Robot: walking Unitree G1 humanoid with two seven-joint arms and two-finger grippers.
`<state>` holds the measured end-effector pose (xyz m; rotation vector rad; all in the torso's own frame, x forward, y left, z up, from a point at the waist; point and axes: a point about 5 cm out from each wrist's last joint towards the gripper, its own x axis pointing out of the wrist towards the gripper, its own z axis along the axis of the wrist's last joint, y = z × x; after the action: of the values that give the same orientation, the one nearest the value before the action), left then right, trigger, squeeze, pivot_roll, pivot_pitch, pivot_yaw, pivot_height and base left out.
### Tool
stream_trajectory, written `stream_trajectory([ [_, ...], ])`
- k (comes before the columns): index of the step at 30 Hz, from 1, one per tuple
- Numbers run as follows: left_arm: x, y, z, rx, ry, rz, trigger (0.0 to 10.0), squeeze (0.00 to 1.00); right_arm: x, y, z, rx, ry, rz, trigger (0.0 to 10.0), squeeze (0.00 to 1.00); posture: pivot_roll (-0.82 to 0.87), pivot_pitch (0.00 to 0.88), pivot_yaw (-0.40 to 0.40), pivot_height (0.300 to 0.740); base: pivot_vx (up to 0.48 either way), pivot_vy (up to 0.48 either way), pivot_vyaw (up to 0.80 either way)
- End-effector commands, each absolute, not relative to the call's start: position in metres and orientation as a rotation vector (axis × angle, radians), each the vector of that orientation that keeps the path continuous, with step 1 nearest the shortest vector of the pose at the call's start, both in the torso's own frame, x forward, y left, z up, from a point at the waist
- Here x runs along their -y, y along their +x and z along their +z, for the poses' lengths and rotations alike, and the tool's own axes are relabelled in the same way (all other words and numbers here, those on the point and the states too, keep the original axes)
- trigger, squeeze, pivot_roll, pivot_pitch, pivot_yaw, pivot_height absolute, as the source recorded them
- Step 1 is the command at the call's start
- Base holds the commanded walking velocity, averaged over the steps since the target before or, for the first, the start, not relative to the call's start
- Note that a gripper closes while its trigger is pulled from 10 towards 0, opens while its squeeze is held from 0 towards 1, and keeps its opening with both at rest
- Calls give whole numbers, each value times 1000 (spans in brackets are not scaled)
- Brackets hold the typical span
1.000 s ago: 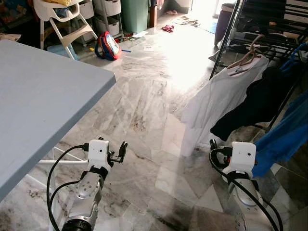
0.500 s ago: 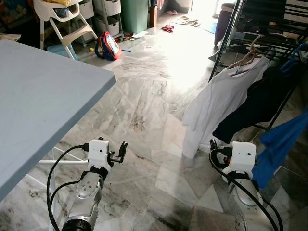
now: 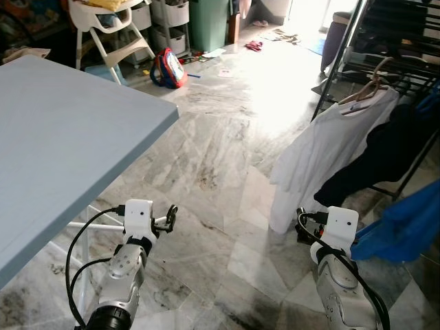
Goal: Hang hanger
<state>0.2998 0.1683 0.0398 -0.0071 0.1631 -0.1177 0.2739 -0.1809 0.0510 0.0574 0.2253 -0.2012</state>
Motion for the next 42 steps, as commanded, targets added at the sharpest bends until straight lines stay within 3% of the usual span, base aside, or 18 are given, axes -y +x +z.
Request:
stream_trajectory([
  [1, -170, 298, 36, -188, -22, -119, 10000, 0, 181, 275, 51, -222, 53, -203, 10000, 0, 58, 47, 8, 740, 0, 0, 0],
  [10, -169, 295, 37, -171, -36, -147, 10000, 0, 185, 270, 58, -185, 65, -205, 10000, 0, 39, 82, 10, 740, 0, 0, 0],
  [28, -167, 291, 35, -176, -76, -190, 10000, 0, 183, 264, 56, -192, 62, -186, 10000, 0, 36, 109, 0, 740, 0, 0, -749],
  [42, -163, 291, 35, -180, -83, -203, 10000, 0, 183, 267, 56, -194, 59, -176, 10000, 0, 35, 103, -3, 740, 0, 0, 0],
])
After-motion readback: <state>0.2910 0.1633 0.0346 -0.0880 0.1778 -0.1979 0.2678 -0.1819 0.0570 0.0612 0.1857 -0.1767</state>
